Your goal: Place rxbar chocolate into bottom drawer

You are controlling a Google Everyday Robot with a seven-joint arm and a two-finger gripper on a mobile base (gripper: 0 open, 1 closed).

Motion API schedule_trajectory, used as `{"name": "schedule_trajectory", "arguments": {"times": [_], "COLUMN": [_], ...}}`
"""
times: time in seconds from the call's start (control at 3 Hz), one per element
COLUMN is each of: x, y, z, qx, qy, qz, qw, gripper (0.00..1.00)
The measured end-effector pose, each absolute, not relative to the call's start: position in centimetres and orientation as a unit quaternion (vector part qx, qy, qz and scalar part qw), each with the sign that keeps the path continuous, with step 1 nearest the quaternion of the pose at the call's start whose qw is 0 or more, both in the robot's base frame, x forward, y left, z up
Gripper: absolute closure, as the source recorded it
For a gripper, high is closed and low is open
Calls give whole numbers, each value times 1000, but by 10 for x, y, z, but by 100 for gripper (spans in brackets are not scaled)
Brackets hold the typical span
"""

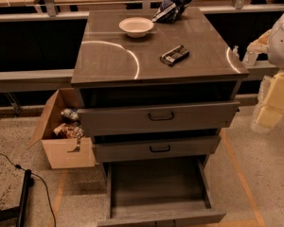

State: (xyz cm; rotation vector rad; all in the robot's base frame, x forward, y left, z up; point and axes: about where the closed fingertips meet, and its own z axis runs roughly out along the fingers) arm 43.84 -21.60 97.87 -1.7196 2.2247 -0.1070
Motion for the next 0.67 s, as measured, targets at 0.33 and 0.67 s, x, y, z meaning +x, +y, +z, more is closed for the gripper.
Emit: {"name": "schedule_trajectory", "arguments": {"times": [0.33, 0.67], "x": [438, 440], "y": [-216, -217], "z": [979, 979], "qx": [-603, -600], "qy": [780, 781], "qz": [-38, -37], "qw": [163, 168], "gripper": [0, 0]}}
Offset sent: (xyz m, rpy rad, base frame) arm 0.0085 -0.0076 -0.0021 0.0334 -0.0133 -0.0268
